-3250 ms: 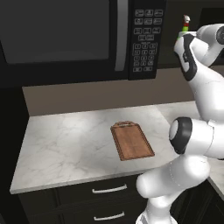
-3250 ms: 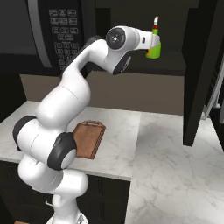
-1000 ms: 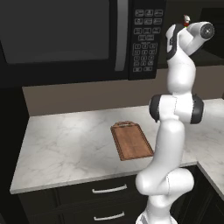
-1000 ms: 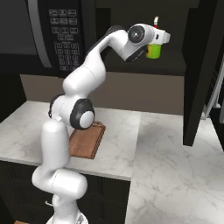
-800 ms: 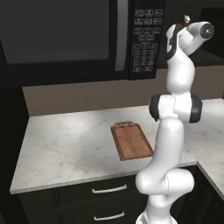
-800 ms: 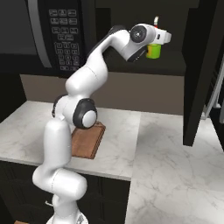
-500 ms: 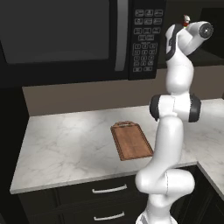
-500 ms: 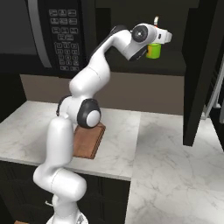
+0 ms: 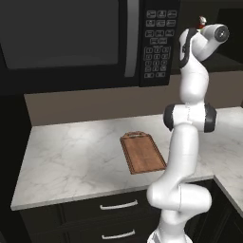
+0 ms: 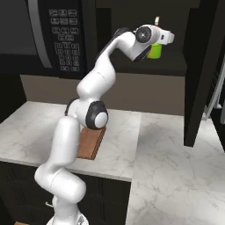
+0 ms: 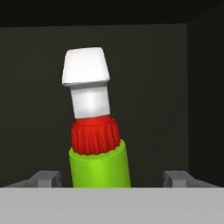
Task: Grab the spray bottle from the cabinet, then place it next to the cutting board for sanitizing. Then grab the dish brush from the countertop next to the sink and place it next to the cutting board.
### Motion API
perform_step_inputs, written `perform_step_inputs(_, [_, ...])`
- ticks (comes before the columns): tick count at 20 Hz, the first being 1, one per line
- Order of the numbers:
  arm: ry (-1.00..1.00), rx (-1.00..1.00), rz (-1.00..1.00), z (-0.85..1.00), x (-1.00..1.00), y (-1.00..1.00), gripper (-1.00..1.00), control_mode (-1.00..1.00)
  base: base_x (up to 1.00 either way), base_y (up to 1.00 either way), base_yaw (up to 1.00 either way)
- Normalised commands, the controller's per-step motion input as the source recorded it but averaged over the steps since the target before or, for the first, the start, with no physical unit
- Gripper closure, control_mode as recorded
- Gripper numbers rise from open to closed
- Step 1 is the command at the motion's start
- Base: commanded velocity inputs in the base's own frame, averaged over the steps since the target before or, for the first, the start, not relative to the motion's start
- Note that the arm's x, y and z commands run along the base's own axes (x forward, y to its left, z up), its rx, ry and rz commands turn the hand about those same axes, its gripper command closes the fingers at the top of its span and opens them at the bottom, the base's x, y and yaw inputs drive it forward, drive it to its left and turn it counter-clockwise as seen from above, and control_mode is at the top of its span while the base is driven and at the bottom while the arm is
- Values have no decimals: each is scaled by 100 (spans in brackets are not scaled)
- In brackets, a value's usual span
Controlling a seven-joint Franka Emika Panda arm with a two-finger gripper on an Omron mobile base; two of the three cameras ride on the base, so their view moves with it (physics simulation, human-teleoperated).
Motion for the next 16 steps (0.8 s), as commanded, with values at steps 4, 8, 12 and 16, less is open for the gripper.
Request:
perform_step_inputs(4, [0, 1, 0, 0, 0, -5, 100, -100, 0, 0, 0])
perform_step_inputs(8, [0, 1, 0, 0, 0, -6, 100, -100, 0, 0, 0])
perform_step_inputs(12, [0, 1, 0, 0, -1, -7, 100, -100, 0, 0, 0])
perform_step_inputs(16, [-5, 0, 0, 0, -34, -1, 100, -100, 0, 0, 0])
